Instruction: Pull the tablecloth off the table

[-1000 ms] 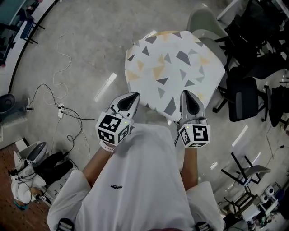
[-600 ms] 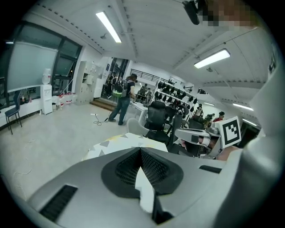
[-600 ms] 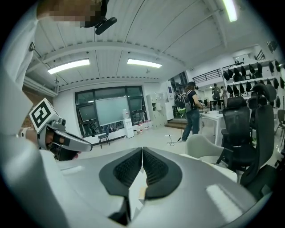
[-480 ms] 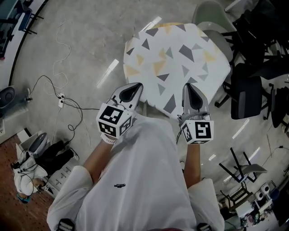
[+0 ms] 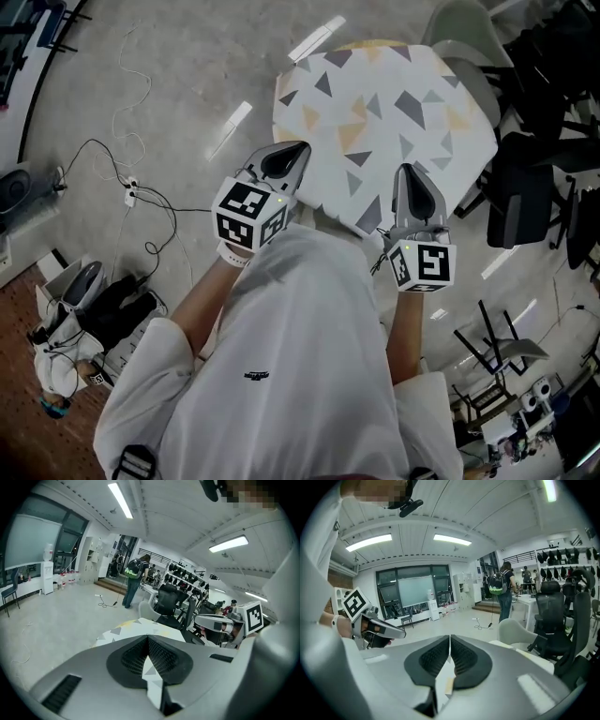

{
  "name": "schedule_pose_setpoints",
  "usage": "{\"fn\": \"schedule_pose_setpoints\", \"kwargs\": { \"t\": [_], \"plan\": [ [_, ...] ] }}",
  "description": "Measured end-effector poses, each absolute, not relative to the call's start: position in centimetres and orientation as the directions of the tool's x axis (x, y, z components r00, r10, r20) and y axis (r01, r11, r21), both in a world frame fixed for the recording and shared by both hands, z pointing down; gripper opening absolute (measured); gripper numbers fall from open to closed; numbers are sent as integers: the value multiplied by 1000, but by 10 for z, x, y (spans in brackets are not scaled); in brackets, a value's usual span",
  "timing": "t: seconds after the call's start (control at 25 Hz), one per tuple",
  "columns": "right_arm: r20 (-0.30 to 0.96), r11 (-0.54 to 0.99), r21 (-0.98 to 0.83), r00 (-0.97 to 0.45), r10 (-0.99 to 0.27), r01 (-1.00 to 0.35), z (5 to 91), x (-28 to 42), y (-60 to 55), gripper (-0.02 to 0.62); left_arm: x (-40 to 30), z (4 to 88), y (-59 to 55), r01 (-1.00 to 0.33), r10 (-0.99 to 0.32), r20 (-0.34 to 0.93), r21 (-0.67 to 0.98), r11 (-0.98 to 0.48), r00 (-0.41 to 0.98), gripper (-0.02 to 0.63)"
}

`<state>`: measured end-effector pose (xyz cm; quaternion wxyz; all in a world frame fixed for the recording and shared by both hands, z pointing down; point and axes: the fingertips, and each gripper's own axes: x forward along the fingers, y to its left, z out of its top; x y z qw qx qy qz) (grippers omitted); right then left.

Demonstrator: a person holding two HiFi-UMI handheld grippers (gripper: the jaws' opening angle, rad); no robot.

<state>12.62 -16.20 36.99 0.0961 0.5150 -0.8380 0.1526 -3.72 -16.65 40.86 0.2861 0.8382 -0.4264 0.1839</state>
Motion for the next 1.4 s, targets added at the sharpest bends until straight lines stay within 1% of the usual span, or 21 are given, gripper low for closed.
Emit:
{"fn": "schedule_pose_setpoints", "kwargs": {
  "t": [0.28,0.32,0.36,0.4,0.52,0.56,0.72,0.8,1.16,1.24,1.32,1.4],
  "plan": [
    [376,455,-167,-483,-791,-875,399,91,-197,31,-56,461,-202,-825,-577,597,321,-465,557,8],
    [384,455,-170,-484,-786,-874,404,87,-202,32,-57,471,-208,-821,-560,607,334,-464,564,21],
    [393,454,-175,-485,-781,-874,409,84,-206,32,-57,480,-214,-816,-543,616,346,-463,570,75],
    [401,452,-180,-485,-777,-874,415,82,-211,32,-58,488,-220,-813,-532,624,352,-464,573,100],
    [421,443,-186,-478,-771,-877,429,77,-223,32,-61,510,-241,-812,-518,637,345,-472,571,146],
    [427,439,-184,-474,-770,-879,433,76,-227,33,-62,518,-248,-810,-517,635,347,-473,574,157],
    [448,414,-188,-453,-771,-891,450,81,-247,34,-65,556,-283,-803,-520,616,391,-450,591,161],
    [462,402,-191,-443,-768,-896,460,84,-254,34,-64,576,-295,-805,-508,631,391,-445,587,195],
    [522,382,-197,-426,-739,-903,502,91,-286,37,-67,652,-345,-813,-473,671,386,-436,571,253],
    [530,381,-202,-428,-732,-902,508,91,-292,38,-67,665,-349,-800,-452,671,400,-446,588,269],
    [540,386,-202,-431,-722,-900,513,90,-296,38,-64,677,-350,-779,-420,670,422,-463,612,301],
    [549,389,-206,-435,-714,-898,518,89,-298,38,-62,683,-349,-768,-405,667,435,-471,626,305]
  ]
}}
